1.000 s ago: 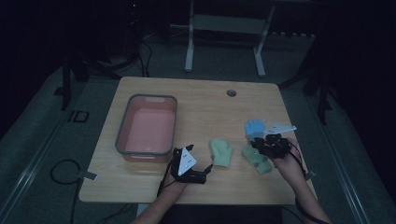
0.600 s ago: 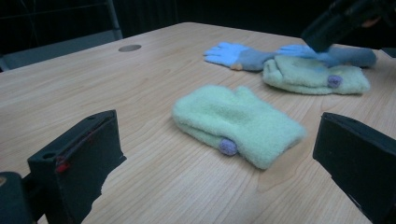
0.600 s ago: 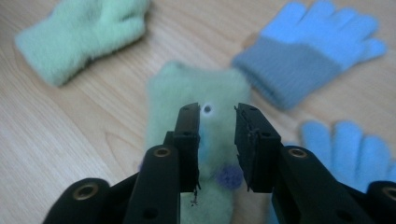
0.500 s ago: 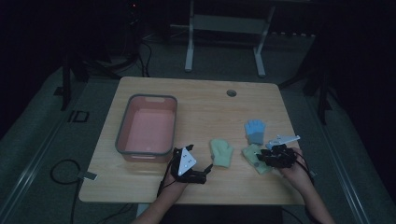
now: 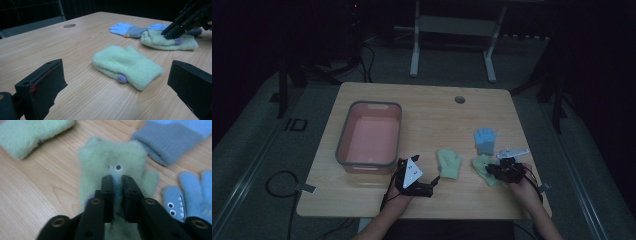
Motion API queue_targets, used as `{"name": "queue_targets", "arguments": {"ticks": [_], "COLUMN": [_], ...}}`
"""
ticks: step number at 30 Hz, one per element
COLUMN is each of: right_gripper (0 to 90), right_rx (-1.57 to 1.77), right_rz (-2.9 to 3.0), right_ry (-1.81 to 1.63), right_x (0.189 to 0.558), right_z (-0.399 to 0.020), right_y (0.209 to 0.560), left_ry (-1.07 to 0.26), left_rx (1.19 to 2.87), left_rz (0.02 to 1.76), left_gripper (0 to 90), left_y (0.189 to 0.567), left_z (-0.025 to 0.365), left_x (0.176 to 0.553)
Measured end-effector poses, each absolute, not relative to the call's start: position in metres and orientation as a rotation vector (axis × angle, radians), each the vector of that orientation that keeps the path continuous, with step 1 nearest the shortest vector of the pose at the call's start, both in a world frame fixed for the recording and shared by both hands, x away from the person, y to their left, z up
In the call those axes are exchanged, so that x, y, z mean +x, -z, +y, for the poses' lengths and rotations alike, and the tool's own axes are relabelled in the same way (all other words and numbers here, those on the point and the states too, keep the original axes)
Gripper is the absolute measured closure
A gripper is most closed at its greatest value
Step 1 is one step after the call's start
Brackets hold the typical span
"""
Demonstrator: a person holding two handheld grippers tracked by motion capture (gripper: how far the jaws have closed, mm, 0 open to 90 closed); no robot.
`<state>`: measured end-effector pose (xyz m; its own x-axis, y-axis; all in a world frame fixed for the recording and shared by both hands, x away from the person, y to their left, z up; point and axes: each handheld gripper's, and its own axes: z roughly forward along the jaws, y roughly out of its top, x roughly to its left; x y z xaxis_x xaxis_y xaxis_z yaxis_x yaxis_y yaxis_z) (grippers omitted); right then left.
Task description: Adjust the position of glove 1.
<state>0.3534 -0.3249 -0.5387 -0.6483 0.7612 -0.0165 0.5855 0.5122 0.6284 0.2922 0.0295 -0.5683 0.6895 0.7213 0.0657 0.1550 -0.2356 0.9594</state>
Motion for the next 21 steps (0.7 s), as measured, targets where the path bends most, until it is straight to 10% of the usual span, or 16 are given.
{"name": "queue_targets", "arguments": {"ticks": [21], "right_gripper": [86.7], "right_rx": [1.362], "right_rz": [2.084], "right_ry": [-1.048], "right_x": [0.313], "right_z": [-0.298], "right_y": [0.456], "left_ry": [-0.621], "left_rx": [1.754], "left_rz": [0.694], "left_gripper": [1.3], "left_y": [0.569], "left_z": [0.029], "left_x": [0.291]}}
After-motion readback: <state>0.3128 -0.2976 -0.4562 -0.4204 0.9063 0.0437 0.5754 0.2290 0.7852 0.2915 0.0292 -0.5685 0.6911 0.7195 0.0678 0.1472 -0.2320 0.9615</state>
